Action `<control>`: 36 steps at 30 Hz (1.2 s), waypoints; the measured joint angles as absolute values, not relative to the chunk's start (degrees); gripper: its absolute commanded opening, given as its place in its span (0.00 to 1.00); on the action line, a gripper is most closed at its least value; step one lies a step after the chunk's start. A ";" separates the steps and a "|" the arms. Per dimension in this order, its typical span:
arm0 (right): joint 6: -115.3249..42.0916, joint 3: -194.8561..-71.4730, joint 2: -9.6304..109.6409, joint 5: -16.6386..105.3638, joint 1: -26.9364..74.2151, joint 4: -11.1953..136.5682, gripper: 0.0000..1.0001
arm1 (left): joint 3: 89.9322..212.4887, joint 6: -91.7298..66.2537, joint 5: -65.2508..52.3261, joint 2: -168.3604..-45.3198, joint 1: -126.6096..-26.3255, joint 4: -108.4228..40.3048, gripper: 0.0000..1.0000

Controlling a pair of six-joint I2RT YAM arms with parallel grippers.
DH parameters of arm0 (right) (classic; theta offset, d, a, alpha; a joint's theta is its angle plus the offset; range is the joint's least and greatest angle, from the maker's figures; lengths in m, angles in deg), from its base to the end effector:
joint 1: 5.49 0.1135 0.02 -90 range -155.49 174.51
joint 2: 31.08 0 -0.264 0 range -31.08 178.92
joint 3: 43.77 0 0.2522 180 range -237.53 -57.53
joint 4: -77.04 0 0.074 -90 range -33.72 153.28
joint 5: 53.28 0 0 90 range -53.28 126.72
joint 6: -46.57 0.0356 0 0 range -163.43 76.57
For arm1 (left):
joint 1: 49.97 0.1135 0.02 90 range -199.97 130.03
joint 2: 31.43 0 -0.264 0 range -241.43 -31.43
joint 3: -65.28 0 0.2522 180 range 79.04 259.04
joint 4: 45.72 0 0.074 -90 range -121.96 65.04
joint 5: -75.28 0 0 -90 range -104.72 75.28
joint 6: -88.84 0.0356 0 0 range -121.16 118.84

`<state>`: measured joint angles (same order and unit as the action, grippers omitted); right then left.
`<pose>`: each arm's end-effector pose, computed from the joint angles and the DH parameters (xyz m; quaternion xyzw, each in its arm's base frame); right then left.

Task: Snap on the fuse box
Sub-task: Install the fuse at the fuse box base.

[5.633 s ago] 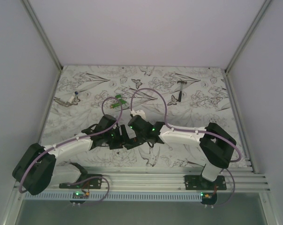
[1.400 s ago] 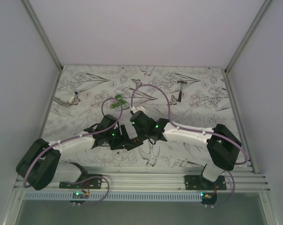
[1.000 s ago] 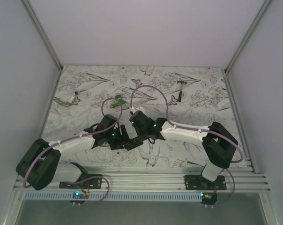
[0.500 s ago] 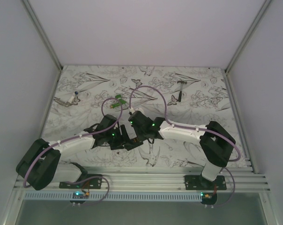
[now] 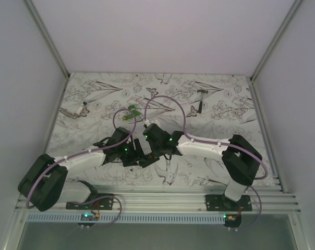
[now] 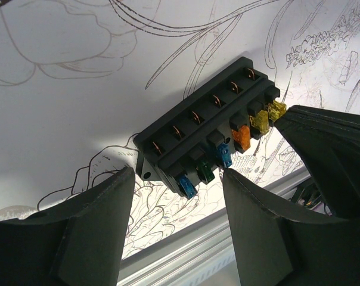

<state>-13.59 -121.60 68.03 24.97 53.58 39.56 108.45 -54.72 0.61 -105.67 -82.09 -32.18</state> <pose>0.1878 0.2993 0.1896 -0.2151 0.9340 0.1172 0.2602 0.1995 -0.1363 0.1613 -0.1195 0.9079 -0.3502 0.1967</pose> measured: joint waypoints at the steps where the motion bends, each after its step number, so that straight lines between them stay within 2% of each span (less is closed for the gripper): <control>1: -13.52 -121.45 68.03 24.82 53.58 39.88 0.00 | 108.45 -54.72 0.61 -105.69 -82.09 -32.18 0.63; 16: -15.84 -118.39 66.72 22.74 53.49 44.50 0.00 | 109.65 -56.05 2.34 -108.67 -81.45 -32.58 0.53; 36: -19.64 -114.57 64.21 31.16 49.45 48.30 0.00 | 108.87 -57.08 2.40 -107.81 -80.71 -33.19 0.53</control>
<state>-19.64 -114.57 64.21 31.16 49.45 48.30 108.87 -57.08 2.40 -107.81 -80.71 -33.19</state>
